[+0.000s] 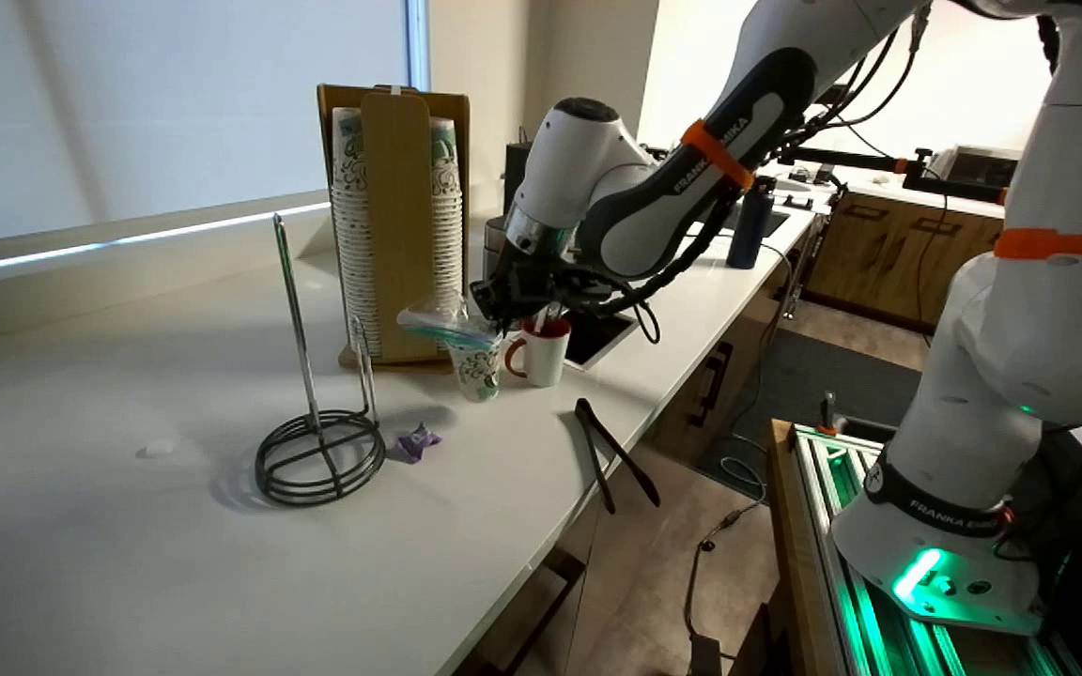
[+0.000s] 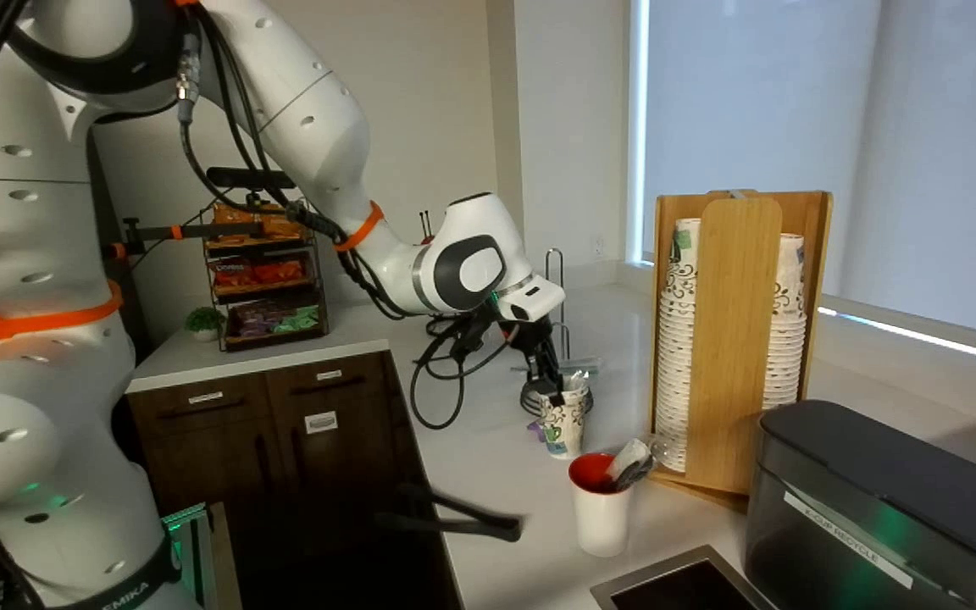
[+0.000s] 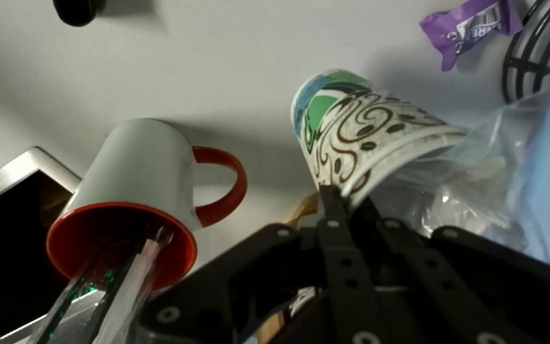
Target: Pick up the paper cups on the left and move them to the right
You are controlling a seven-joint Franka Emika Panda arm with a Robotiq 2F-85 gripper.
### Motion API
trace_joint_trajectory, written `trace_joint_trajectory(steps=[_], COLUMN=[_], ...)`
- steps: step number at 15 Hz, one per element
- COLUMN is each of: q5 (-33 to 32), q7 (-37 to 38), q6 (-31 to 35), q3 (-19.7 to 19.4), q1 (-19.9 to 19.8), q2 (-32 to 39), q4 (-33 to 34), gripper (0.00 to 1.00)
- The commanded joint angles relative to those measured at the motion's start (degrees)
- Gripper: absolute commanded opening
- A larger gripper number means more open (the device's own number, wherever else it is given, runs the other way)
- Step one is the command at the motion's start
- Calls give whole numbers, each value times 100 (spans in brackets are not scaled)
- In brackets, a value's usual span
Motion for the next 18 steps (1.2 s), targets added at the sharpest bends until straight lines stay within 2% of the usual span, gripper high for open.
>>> trace_joint_trajectory(steps=[1, 2, 3, 4, 5, 8, 11, 14, 17, 18], q5=[160, 386, 477, 576, 637, 709, 649, 629, 384, 483], q7=[-48, -211, -249, -331, -369, -572, -854, -1092, -1299, -1147], q6=[68, 59, 16, -24, -20, -168, -331, -502, -405, -346], q3=[25, -380, -439, -529, -620, -816, -920, -872, -743, -807], q1=[-21, 383, 437, 523, 605, 801, 888, 841, 743, 768], q2=[572, 652, 719, 765, 779, 571, -31, -584, -1038, -623], q4=[411, 485, 559, 620, 655, 648, 425, 306, 162, 473], gripper=[2, 2, 2, 35, 35, 56, 80, 99, 100, 100])
